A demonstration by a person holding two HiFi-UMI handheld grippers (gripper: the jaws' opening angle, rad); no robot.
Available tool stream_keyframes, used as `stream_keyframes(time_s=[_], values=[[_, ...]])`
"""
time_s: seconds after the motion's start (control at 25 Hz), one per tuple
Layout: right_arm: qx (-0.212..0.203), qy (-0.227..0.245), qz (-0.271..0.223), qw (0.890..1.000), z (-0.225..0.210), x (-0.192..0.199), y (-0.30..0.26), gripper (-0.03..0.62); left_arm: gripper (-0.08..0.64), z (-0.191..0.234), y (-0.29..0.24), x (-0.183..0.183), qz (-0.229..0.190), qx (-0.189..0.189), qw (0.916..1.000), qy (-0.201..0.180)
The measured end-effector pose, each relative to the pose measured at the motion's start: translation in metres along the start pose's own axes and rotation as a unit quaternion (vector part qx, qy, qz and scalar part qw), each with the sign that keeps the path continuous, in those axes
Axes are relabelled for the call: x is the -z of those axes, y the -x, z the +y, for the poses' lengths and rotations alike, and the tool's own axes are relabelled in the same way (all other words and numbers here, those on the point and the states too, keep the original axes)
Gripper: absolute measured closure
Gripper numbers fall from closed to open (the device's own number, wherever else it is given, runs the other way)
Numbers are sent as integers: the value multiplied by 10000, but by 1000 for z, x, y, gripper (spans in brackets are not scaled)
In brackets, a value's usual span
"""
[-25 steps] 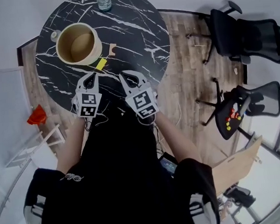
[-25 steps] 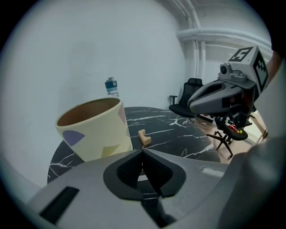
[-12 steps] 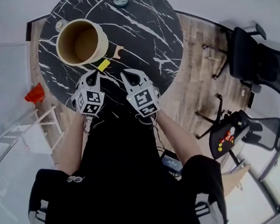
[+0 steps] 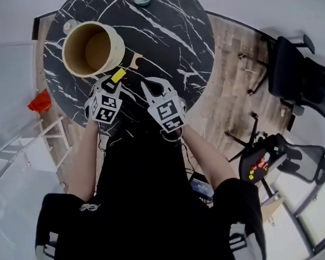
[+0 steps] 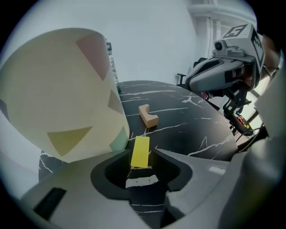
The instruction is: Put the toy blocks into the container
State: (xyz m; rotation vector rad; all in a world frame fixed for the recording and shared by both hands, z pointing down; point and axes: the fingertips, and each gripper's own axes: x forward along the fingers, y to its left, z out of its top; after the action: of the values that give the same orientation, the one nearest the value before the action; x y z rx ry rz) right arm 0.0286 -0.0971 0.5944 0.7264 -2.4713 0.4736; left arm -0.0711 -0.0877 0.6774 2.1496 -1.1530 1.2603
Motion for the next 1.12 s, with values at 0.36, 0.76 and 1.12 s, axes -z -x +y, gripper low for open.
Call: stream_keyframes(time_s=[0.36,0.76,1.12], values=[[28,-61,99,9999,-6,5,2,595,416,3,-22,8,277,246,9991,212],[93,-96,150,9998,-8,11,5,595,423,0,-25,12,205,458,9971,576],[2,-38,148,9999,0,10,1,595,426,-5,-14,20,141,282,9957,868]])
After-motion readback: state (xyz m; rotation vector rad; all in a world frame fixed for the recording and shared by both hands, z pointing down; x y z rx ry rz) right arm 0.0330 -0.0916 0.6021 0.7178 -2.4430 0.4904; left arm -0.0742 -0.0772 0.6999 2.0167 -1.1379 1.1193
